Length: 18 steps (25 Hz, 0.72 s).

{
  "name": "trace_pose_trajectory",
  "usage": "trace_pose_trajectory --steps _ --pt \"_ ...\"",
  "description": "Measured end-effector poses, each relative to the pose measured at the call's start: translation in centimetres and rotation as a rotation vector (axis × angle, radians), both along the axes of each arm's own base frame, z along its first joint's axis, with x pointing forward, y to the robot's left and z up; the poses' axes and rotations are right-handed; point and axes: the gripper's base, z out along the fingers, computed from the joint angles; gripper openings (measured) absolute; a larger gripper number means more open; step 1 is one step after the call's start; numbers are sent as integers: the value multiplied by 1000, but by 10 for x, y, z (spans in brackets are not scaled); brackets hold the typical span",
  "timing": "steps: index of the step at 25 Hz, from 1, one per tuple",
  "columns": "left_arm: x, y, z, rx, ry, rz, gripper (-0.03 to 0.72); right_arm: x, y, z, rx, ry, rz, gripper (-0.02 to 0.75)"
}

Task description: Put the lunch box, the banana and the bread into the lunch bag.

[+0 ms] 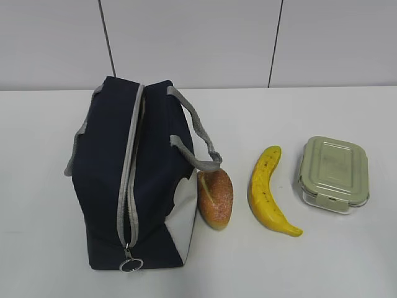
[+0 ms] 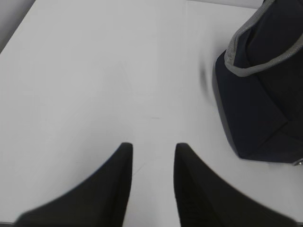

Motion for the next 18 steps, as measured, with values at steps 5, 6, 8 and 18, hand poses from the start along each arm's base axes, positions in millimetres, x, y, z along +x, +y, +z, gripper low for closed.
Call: trace_pose_trajectory --steps 5,6,8,18 --pt "0 0 0 0 0 0 235 0 0 0 0 0 0 451" --pt "0 0 0 0 0 0 235 0 0 0 0 0 0 451" --pt "0 0 0 0 0 0 235 0 0 0 0 0 0 451" --pt "2 0 0 1 13 0 237 0 0 0 0 0 0 451"
